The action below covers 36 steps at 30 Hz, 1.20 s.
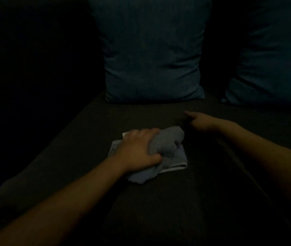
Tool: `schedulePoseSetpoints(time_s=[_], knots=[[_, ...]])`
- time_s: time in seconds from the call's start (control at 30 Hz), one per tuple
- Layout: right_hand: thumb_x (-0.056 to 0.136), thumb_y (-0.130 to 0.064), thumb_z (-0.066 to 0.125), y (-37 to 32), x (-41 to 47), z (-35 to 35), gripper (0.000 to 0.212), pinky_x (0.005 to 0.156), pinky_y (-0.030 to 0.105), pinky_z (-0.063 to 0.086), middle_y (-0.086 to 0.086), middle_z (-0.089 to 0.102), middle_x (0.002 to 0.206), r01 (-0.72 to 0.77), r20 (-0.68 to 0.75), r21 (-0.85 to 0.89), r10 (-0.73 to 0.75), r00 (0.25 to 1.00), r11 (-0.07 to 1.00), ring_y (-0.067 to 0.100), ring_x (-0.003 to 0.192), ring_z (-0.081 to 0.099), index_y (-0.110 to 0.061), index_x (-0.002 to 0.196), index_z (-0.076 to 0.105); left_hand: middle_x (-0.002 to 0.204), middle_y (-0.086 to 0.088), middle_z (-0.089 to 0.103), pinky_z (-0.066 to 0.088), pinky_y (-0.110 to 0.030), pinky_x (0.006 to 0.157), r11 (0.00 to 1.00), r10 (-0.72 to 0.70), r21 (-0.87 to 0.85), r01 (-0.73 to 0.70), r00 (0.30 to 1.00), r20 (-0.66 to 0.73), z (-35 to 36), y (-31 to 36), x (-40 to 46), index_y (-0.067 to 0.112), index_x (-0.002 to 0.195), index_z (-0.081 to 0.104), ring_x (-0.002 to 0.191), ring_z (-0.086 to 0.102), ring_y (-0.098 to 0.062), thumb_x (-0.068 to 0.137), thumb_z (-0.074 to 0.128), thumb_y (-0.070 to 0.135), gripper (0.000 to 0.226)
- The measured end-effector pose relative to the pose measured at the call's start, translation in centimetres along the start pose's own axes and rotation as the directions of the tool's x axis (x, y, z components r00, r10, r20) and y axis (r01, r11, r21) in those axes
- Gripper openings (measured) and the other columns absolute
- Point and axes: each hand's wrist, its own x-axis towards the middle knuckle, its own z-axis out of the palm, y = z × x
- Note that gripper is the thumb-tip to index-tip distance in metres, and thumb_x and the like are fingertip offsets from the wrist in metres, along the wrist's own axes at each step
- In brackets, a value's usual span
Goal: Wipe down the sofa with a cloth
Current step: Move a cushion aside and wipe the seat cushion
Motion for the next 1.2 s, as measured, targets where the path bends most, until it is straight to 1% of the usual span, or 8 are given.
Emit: schedulePoseSetpoints(time_s=[0.07, 0.2, 0.27, 0.33, 0.57, 0.77, 1.03, 1.2], knots=[[0.089, -0.009, 0.056, -2.3, -1.9, 0.6, 0.075, 0.101, 0.023, 0.033, 0.001, 0.032, 0.149, 0.135, 0.023, 0.156, -0.14, 0.99, 0.978, 0.019, 0.132, 0.038, -0.027, 0.151, 0.018, 0.141, -0.002, 0.04, 0.032, -0.039, 0.107, 0.982, -0.164, 0.069, 0.176, 0.975, -0.147, -0.2, -2.1, -1.4, 0.025, 0.144, 0.031, 0.126, 0.04, -0.024, 0.062, 0.039, 0.074, 0.095], [0.091, -0.022, 0.061, -5.4, -0.5, 3.1, 0.08, 0.104, 0.009, 0.013, 0.003, 0.015, 0.158, 0.395, 0.109, -0.15, -0.382, 0.918, 0.906, 0.016, 0.143, 0.021, -0.018, 0.152, 0.01, 0.129, -0.006, 0.044, 0.033, -0.037, 0.099, 0.963, -0.268, -0.012, 0.269, 0.956, -0.122, 1.1, -4.0, -0.1, 0.022, 0.133, 0.043, 0.118, 0.04, -0.025, 0.069, 0.035, 0.063, 0.076], [0.091, -0.025, 0.06, -6.6, 1.6, 4.5, 0.065, 0.109, 0.023, 0.03, 0.003, 0.035, 0.15, 0.413, 0.121, -0.242, -0.395, 0.911, 0.878, 0.019, 0.133, 0.039, -0.018, 0.148, 0.029, 0.127, -0.007, 0.046, 0.032, -0.037, 0.096, 0.976, -0.215, 0.014, 0.219, 0.967, -0.137, 1.6, -4.7, 2.8, 0.021, 0.134, 0.043, 0.114, 0.041, -0.024, 0.079, 0.04, 0.057, 0.066], [0.088, -0.026, 0.063, -6.8, 4.1, 5.1, 0.051, 0.096, 0.027, 0.041, 0.004, 0.052, 0.135, 0.417, 0.068, -0.269, -0.414, 0.908, 0.868, 0.022, 0.12, 0.053, -0.018, 0.136, 0.046, 0.131, -0.008, 0.046, 0.032, -0.037, 0.095, 0.983, -0.177, 0.022, 0.183, 0.97, -0.165, 1.6, -5.8, 5.8, 0.021, 0.138, 0.041, 0.115, 0.041, -0.026, 0.086, 0.045, 0.048, 0.058], [0.087, -0.031, 0.06, -5.4, 12.0, 3.9, 0.046, 0.09, 0.04, 0.039, 0.018, 0.049, 0.122, 0.361, -0.155, -0.62, -0.56, 0.814, 0.696, 0.035, 0.109, 0.046, -0.006, 0.125, 0.053, 0.126, -0.008, 0.049, 0.033, -0.039, 0.092, 0.98, -0.193, -0.09, 0.175, 0.941, -0.279, 3.3, -8.5, 12.5, 0.018, 0.129, 0.044, 0.113, 0.043, -0.028, 0.084, 0.043, 0.046, 0.053], [0.089, -0.026, 0.058, -6.1, 12.3, 4.4, 0.037, 0.088, 0.037, 0.039, 0.016, 0.05, 0.119, 0.297, -0.196, -0.648, -0.531, 0.825, 0.701, 0.031, 0.108, 0.045, -0.007, 0.121, 0.056, 0.126, -0.01, 0.044, 0.03, -0.049, 0.096, 0.896, -0.376, 0.085, 0.435, 0.848, -0.374, 4.1, -7.8, 12.7, 0.014, 0.125, 0.043, 0.116, 0.038, -0.031, 0.08, 0.036, 0.068, 0.071], [0.09, -0.033, 0.058, -7.3, 6.9, 4.1, 0.035, 0.084, 0.035, 0.045, 0.012, 0.054, 0.12, 0.227, -0.088, -0.656, -0.371, 0.924, 0.72, 0.027, 0.107, 0.054, -0.009, 0.116, 0.058, 0.133, -0.016, 0.047, 0.036, -0.042, 0.097, 0.923, -0.386, -0.058, 0.382, 0.917, -0.106, 2.5, -5.4, 9.6, 0.007, 0.13, 0.045, 0.12, 0.043, -0.033, 0.088, 0.039, 0.054, 0.063], [0.088, -0.035, 0.06, -6.4, 0.7, 5.0, 0.031, 0.085, 0.036, 0.05, 0.008, 0.056, 0.113, 0.231, 0.012, -0.655, -0.296, 0.955, 0.72, 0.022, 0.096, 0.056, -0.015, 0.112, 0.058, 0.126, -0.014, 0.05, 0.041, -0.04, 0.092, 0.949, -0.306, -0.095, 0.3, 0.951, -0.046, 2.4, -2.8, 4.3, 0.01, 0.123, 0.047, 0.114, 0.046, -0.03, 0.088, 0.041, 0.051, 0.055]])
